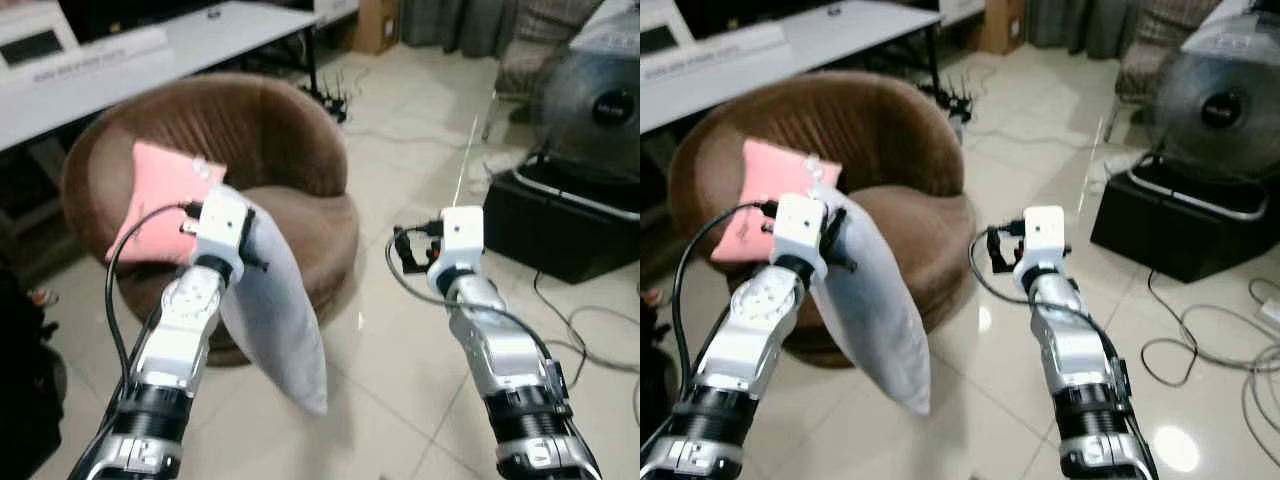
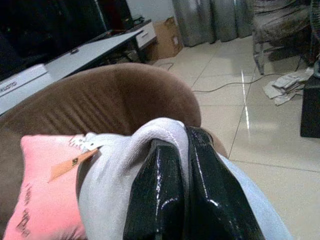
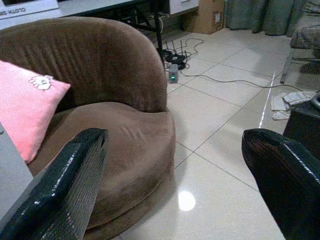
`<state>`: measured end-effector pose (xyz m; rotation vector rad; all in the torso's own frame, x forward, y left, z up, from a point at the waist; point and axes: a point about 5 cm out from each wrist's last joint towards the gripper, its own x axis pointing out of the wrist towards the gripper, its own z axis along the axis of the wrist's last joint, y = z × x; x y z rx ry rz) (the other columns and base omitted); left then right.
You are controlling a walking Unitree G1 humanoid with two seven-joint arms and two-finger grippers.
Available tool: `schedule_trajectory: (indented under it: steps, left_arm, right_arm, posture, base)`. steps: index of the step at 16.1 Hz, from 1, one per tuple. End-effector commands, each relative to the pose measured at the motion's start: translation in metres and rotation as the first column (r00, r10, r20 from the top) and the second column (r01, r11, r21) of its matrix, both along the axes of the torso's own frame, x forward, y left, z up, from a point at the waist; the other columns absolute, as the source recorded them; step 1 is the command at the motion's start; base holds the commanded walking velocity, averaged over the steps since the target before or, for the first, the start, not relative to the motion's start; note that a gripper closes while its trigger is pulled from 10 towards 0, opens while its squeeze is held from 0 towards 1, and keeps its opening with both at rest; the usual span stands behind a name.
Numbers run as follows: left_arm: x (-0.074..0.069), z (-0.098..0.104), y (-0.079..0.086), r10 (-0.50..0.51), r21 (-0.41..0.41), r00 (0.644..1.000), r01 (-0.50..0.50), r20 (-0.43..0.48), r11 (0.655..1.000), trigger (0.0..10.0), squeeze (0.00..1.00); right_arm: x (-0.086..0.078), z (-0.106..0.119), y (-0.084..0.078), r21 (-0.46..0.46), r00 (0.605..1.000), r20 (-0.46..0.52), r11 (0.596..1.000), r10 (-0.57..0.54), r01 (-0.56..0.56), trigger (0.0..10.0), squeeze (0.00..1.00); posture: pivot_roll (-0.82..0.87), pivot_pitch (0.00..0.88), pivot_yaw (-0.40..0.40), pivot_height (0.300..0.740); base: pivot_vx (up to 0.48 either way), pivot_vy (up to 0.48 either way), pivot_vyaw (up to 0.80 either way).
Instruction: Move the pillow to the sofa from floor
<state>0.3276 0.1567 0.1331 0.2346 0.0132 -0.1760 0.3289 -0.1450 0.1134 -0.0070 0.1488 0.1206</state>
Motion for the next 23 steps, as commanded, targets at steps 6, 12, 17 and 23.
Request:
schedule_trajectory:
  steps: [6, 12, 17, 23]
  left_arm:
    - [0.001, 0.014, -0.003, -0.022, 0.004, 0.997, 0.022, 0.069, 1.0, 10.0, 0.0]
    - [0.0, 0.013, -0.004, -0.031, 0.01, 0.997, 0.031, 0.067, 0.999, 10.0, 0.0]
    - [-0.001, 0.012, -0.005, -0.033, 0.011, 0.997, 0.033, 0.066, 0.999, 10.0, 0.0]
    - [-0.006, 0.011, 0.0, -0.003, 0.006, 0.997, 0.002, 0.071, 1.0, 10.0, 0.0]
  right_arm:
    - [0.001, 0.002, -0.002, -0.028, 1.0, 0.015, 1.0, 0.007, -0.007, 10.0, 0.0]
    - [0.0, 0.002, -0.002, -0.034, 1.0, 0.017, 0.999, 0.014, -0.013, 10.0, 0.0]
    - [0.0, 0.002, 0.001, -0.037, 0.999, 0.016, 0.998, 0.041, -0.041, 10.0, 0.0]
    - [-0.001, -0.001, 0.006, -0.026, 0.997, -0.004, 0.996, 0.081, -0.081, 10.0, 0.0]
  posture:
    - [0.0, 0.0, 0.093, 0.74]
    - [0.0, 0.0, 0.092, 0.74]
    - [0.0, 0.0, 0.091, 0.74]
    - [0.04, 0.0, 0.046, 0.74]
  base:
    - [0.409, 0.0, 0.0]
    - [0.408, 0.0, 0.0]
    - [0.407, 0.0, 0.09]
    - [0.409, 0.0, 0.35]
